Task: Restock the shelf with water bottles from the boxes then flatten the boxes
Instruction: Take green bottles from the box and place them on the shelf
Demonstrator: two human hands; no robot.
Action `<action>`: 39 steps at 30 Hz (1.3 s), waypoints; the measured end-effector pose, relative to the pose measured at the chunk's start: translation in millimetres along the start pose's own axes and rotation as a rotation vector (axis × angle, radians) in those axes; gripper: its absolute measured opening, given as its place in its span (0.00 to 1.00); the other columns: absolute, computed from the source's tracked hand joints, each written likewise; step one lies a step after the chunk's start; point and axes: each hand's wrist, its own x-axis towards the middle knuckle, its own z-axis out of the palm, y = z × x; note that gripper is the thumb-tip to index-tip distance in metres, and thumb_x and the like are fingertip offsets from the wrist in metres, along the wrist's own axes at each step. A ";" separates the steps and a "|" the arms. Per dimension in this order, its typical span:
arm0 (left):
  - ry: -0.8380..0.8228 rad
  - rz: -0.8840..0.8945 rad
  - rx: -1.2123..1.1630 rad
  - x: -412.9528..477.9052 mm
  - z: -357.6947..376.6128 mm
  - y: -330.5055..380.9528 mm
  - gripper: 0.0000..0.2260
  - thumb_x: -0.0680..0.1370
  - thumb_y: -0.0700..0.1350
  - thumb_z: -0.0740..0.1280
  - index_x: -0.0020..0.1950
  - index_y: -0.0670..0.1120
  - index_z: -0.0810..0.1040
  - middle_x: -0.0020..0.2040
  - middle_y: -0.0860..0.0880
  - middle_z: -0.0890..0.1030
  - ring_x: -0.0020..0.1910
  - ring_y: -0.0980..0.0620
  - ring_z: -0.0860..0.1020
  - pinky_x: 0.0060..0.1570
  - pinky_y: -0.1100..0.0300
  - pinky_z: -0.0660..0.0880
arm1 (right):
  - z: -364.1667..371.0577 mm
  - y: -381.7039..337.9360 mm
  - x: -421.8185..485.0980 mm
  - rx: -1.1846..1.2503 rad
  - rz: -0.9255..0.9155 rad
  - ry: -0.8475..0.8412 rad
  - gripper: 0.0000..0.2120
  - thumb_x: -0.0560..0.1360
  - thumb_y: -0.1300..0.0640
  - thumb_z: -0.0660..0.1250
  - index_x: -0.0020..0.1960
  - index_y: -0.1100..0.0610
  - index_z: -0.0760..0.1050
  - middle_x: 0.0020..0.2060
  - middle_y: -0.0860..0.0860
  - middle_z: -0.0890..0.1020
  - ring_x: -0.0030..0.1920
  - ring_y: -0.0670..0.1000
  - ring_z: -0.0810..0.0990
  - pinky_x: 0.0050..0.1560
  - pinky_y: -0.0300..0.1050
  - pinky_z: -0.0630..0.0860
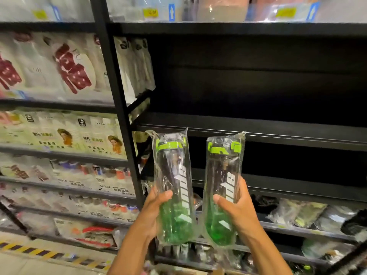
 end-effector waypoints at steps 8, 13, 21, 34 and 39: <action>-0.070 0.147 -0.017 65.1 56.1 83.9 0.47 0.50 0.54 0.88 0.66 0.47 0.75 0.44 0.50 0.88 0.41 0.51 0.87 0.35 0.57 0.83 | 1.1 -55.0 96.3 -0.036 -0.200 0.077 0.43 0.67 0.49 0.82 0.76 0.43 0.64 0.63 0.41 0.80 0.61 0.43 0.82 0.63 0.47 0.78; -0.118 0.254 0.034 119.8 73.2 135.8 0.33 0.63 0.42 0.80 0.67 0.49 0.75 0.51 0.46 0.87 0.48 0.45 0.86 0.41 0.51 0.84 | -6.2 -87.2 163.1 -0.015 -0.282 0.066 0.42 0.69 0.50 0.82 0.77 0.42 0.64 0.65 0.40 0.80 0.62 0.41 0.81 0.64 0.47 0.76; -0.013 0.405 0.313 226.8 76.9 210.0 0.35 0.63 0.49 0.83 0.68 0.53 0.74 0.60 0.51 0.84 0.58 0.51 0.84 0.58 0.51 0.79 | 6.1 -125.2 264.3 0.022 -0.256 0.019 0.28 0.72 0.52 0.80 0.66 0.38 0.72 0.57 0.41 0.84 0.56 0.45 0.85 0.58 0.51 0.81; 0.097 0.438 0.560 365.8 57.2 218.8 0.36 0.61 0.54 0.85 0.64 0.51 0.71 0.60 0.50 0.81 0.60 0.49 0.81 0.60 0.50 0.79 | 42.8 -96.4 381.5 -0.225 -0.148 0.102 0.21 0.68 0.50 0.83 0.47 0.64 0.79 0.33 0.56 0.82 0.35 0.49 0.81 0.39 0.44 0.77; 0.092 0.506 0.558 397.8 53.9 210.0 0.36 0.69 0.42 0.82 0.72 0.55 0.71 0.56 0.57 0.82 0.54 0.60 0.81 0.48 0.66 0.78 | 59.7 -78.3 429.0 -0.201 -0.250 0.116 0.46 0.67 0.51 0.84 0.77 0.46 0.62 0.63 0.47 0.81 0.61 0.47 0.81 0.62 0.47 0.79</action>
